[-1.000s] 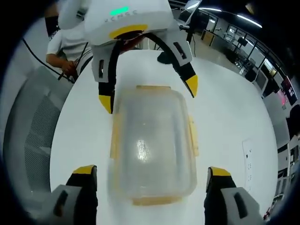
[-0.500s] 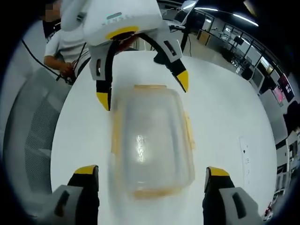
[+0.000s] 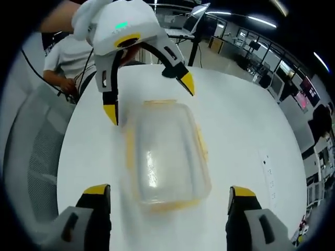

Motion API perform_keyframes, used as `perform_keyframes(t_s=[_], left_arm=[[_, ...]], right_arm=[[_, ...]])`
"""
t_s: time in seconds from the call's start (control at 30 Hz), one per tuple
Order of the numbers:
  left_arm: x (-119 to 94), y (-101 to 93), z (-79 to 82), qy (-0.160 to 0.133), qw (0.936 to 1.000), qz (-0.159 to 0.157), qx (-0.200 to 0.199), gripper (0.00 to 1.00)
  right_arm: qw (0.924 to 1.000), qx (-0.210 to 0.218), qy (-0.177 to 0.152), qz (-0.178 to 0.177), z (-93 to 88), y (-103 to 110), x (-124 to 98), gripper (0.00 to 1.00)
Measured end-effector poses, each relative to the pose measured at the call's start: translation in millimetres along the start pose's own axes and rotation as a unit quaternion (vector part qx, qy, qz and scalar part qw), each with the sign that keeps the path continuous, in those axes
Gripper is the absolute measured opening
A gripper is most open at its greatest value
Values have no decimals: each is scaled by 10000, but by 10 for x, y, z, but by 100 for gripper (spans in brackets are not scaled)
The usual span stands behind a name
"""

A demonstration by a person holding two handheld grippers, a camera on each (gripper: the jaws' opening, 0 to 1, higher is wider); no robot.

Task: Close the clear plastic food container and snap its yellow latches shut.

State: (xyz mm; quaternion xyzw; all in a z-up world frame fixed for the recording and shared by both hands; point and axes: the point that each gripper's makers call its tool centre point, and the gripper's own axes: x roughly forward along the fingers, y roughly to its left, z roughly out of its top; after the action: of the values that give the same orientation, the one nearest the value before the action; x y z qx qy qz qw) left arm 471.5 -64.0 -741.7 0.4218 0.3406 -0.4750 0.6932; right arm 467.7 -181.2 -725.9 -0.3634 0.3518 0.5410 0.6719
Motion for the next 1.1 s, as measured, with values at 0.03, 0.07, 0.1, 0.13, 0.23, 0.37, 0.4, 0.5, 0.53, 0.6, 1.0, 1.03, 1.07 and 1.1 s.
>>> perform_keyframes(t_s=[0.03,0.07,0.1,0.13,0.23,0.37,0.4,0.5,0.53,0.6,1.0,1.03,1.07,1.1], left_arm=[[-8,-13,-8,-1,10000,7,-6,91],[-14,-22,-10,-6,10000,8,-10,91],[-11,-31,-26,10,10000,3,-34,91],[-13,-39,-35,12,10000,3,-47,91],[-38,-50,-42,-53,9998,47,-161,91],[-74,-48,-28,-194,9990,131,-370,90],[-74,-36,-37,-205,9988,183,-394,90],[-88,-38,-56,-234,9984,262,-436,89],[-99,-42,-52,-257,9983,286,-442,89],[-113,-64,-67,-299,9978,320,-488,88],[-188,-203,-25,-803,9922,466,-831,87],[-191,-205,-28,-808,9920,471,-845,86],[-199,-208,-35,-830,9914,501,-881,86],[-206,-214,-34,-864,9908,510,-912,86]], right_arm=[[10000,56,21,-26,-14,-4,-2,91],[10000,68,44,-39,-26,-3,-4,90],[9999,85,21,-61,-32,-2,-9,90],[9999,128,-5,-75,-32,-1,-14,90],[9995,244,-112,-145,-35,0,-27,90],[9988,328,-236,-273,-38,10,-39,90],[9984,390,-259,-323,-52,6,-37,90],[9974,505,-347,-369,-54,24,-43,90],[9969,542,-402,-411,-44,20,-49,90],[9950,671,-555,-495,-20,19,-72,90],[9861,996,-1117,-716,35,123,-133,92],[9856,1009,-1140,-735,35,128,-136,91],[9846,1042,-1176,-763,36,137,-144,91],[9840,1050,-1203,-791,36,139,-152,91]])
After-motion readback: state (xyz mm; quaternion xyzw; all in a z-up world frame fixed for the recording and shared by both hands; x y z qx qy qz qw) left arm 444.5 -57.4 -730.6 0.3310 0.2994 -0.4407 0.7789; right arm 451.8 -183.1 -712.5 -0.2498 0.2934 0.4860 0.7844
